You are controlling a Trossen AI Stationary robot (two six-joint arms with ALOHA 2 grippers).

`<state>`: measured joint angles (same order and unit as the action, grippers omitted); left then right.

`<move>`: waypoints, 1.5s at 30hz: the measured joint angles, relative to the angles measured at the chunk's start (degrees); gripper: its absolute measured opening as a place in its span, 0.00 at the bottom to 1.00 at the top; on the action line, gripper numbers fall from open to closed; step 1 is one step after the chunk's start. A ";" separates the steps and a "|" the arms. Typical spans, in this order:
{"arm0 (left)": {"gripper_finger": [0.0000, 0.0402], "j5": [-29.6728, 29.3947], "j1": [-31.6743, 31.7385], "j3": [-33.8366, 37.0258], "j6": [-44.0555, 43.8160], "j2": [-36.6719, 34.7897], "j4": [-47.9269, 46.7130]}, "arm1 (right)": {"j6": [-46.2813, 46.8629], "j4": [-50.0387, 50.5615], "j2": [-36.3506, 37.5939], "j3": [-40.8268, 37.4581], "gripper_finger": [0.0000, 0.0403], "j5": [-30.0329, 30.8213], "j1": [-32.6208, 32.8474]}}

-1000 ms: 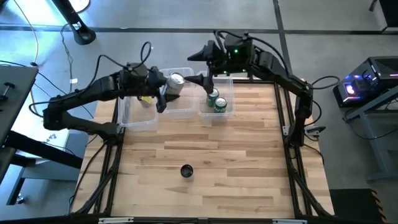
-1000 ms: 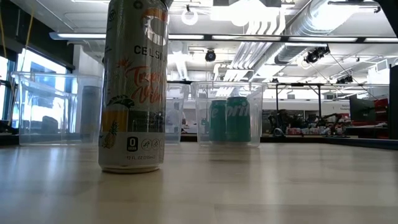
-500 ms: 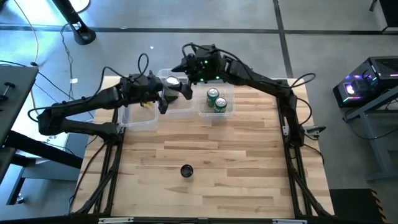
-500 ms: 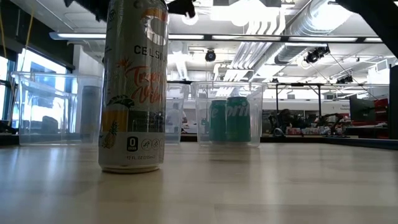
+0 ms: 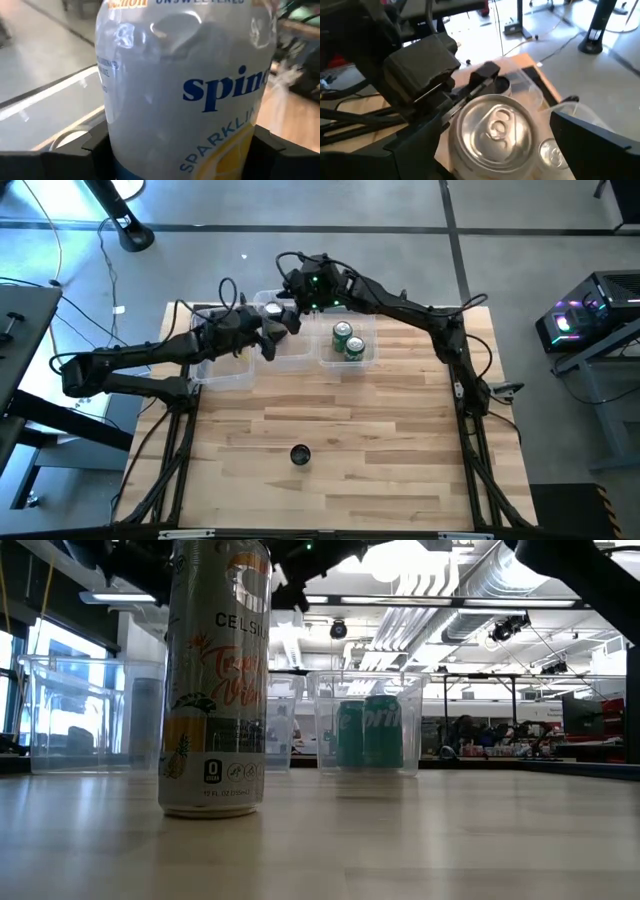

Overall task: Sort soda cans
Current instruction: Put the blue white soda can into the middle transparent bin

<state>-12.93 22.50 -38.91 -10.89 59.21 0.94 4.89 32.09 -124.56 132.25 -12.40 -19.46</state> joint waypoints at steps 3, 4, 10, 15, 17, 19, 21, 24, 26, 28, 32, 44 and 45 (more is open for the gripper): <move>0.68 -3.02 0.00 0.74 0.96 0.08 -0.10 | 0.95 0.45 -0.91 0.00 0.90 0.01 0.04; 0.68 -4.35 0.01 0.90 1.09 0.04 0.43 | 1.41 0.41 -1.08 0.00 0.90 0.49 0.04; 0.68 -7.16 0.59 3.64 1.05 1.44 7.11 | 4.19 -0.69 -3.80 0.03 0.90 1.81 -0.20; 0.68 -6.86 0.55 3.64 2.43 3.86 7.61 | 4.14 0.44 -5.60 0.02 0.89 0.50 -0.44; 0.68 -6.84 0.67 3.64 2.47 4.60 7.93 | 3.36 0.54 -5.76 0.01 0.84 -0.59 -0.64; 0.68 -6.42 0.81 3.64 2.72 5.38 9.09 | 2.51 0.39 -5.81 0.00 0.76 -0.55 -0.75; 0.68 -5.81 0.87 3.64 3.37 6.07 10.11 | 2.08 0.70 -5.81 0.00 0.68 -0.03 -0.73; 0.68 -5.69 0.86 3.64 3.38 6.31 10.51 | 1.28 0.86 -5.81 0.00 0.68 -0.06 -1.01; 0.68 -6.15 0.86 3.64 3.14 6.13 10.65 | 0.83 0.72 -5.81 0.00 0.68 -0.68 -1.24; 0.68 -7.28 0.78 3.64 3.54 5.72 10.30 | 0.12 0.40 -5.80 0.00 0.68 -1.64 -1.71; 0.86 -6.68 0.75 3.00 7.02 4.55 8.01 | -1.98 0.58 -5.73 0.00 0.68 -5.61 -2.79; 0.90 -6.36 0.64 -7.86 8.38 -4.44 -16.25 | -4.12 4.63 -5.81 0.04 0.68 -4.49 -3.98; 0.91 -7.19 0.64 -7.85 7.92 -6.24 -16.01 | -4.10 4.05 -5.93 -0.43 0.68 -4.59 -3.69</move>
<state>-20.11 23.14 -46.76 -2.97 52.96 -15.07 0.80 36.14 -130.49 131.82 -16.99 -23.16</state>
